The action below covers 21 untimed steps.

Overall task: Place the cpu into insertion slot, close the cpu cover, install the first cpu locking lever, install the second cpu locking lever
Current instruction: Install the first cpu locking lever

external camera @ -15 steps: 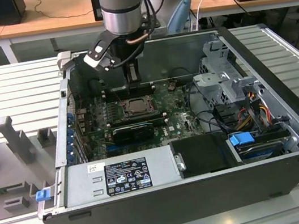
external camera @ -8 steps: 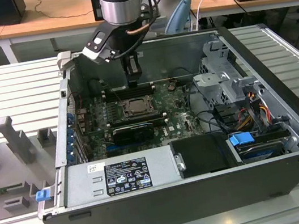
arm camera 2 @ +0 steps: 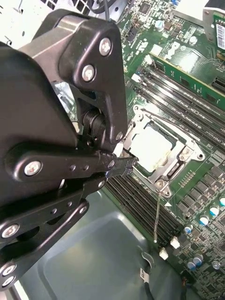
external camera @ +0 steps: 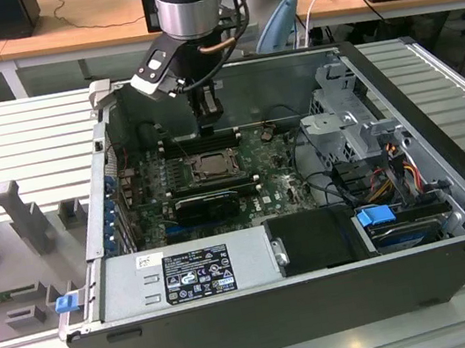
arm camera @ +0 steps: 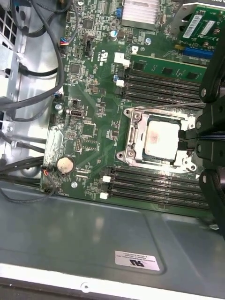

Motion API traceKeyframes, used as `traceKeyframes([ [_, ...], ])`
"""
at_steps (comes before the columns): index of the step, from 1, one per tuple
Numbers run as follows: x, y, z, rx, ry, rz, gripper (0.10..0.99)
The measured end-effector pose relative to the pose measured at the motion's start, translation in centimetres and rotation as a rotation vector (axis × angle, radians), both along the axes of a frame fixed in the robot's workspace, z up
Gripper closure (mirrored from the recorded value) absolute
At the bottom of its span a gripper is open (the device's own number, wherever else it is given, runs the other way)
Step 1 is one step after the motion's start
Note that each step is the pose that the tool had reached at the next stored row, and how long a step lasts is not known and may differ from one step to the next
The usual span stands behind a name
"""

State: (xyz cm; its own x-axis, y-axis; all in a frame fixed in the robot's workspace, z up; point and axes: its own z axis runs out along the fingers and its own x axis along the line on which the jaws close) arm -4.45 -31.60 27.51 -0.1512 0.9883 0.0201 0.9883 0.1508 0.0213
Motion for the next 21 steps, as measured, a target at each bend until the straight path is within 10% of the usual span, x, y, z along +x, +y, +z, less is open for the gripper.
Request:
traceKeyframes([
  [21,0.00,0.00,0.00,0.000,0.0000,0.193,0.980],
])
